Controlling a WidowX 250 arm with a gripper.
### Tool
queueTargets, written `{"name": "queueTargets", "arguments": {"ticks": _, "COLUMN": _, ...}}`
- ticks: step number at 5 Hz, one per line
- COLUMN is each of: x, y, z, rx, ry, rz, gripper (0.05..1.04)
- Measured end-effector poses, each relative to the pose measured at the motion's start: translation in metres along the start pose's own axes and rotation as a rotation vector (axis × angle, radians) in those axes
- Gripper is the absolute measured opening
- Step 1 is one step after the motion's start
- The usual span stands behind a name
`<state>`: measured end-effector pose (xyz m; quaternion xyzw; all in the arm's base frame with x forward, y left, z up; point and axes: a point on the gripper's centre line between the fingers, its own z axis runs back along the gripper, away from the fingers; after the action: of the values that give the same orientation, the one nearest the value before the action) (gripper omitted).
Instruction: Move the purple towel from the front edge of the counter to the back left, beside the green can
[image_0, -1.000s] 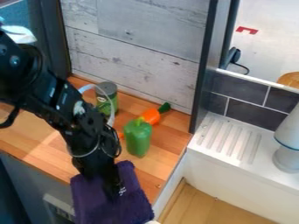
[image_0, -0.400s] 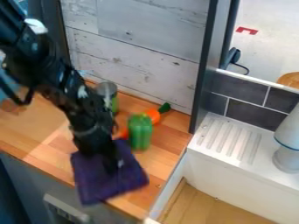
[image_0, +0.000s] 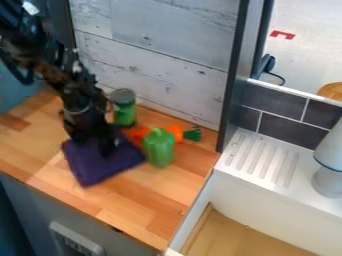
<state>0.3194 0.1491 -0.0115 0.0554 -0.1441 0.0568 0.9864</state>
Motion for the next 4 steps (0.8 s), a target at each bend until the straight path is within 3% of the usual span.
{"name": "queueTargets", "arguments": {"ticks": 3, "x": 0.040, "y": 0.051, "z": -0.011, "rx": 0.054, "ry": -0.002, "rz": 0.103, "gripper": 1.001}}
{"name": "queueTargets", "arguments": {"ticks": 4, "x": 0.037, "y": 0.053, "z": -0.012, "rx": 0.054, "ry": 0.001, "rz": 0.113, "gripper": 1.001}}
